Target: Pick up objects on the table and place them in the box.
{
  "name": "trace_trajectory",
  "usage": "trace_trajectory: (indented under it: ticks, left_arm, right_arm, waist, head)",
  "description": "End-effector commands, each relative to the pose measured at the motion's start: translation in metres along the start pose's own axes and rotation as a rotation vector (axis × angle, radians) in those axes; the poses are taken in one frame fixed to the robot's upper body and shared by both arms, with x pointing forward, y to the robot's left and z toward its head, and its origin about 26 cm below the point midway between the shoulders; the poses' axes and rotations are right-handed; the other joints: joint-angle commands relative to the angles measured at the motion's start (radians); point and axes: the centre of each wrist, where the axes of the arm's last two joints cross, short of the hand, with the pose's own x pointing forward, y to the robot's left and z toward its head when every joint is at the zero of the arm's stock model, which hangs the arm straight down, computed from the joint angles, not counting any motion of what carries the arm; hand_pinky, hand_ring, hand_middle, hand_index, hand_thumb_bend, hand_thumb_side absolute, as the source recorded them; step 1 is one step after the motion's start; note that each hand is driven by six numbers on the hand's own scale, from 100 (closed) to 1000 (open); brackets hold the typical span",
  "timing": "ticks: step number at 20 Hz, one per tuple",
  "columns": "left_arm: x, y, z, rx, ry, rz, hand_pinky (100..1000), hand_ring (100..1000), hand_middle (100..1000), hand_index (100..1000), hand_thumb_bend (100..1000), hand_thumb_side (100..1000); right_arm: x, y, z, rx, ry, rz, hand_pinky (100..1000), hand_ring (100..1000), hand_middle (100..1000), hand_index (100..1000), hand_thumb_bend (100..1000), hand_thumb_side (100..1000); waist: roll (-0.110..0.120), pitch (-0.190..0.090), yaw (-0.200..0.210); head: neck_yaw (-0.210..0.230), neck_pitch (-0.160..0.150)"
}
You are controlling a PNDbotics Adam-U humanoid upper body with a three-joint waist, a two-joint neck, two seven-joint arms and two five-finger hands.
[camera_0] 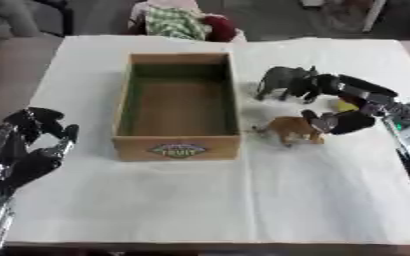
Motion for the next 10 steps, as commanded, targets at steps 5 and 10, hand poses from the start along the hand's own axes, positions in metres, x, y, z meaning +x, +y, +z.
trace_trajectory:
  ticks: [5,10]
  left_arm:
    - [0.0075,0.0038,-0.0025,-0.006,-0.027,-0.016,751,489,448,625,325,100]
    - [0.0074,0.004,-0.0025,-0.005,-0.027,-0.017,752,489,448,625,325,100]
  right_arm:
    - [-0.0032,-0.0101,0.0042,0.131,-0.011,0.149,816,849,795,908,100,184]
    - [-0.0049,-0.012,0.0091,0.11,-0.007,0.151,811,844,788,905,100,175]
  waist:
    - [-0.004,-0.015,0.0]
    - [-0.005,-0.015,-0.001]
  head:
    - [-0.002,0.0]
    - [-0.001,0.0]
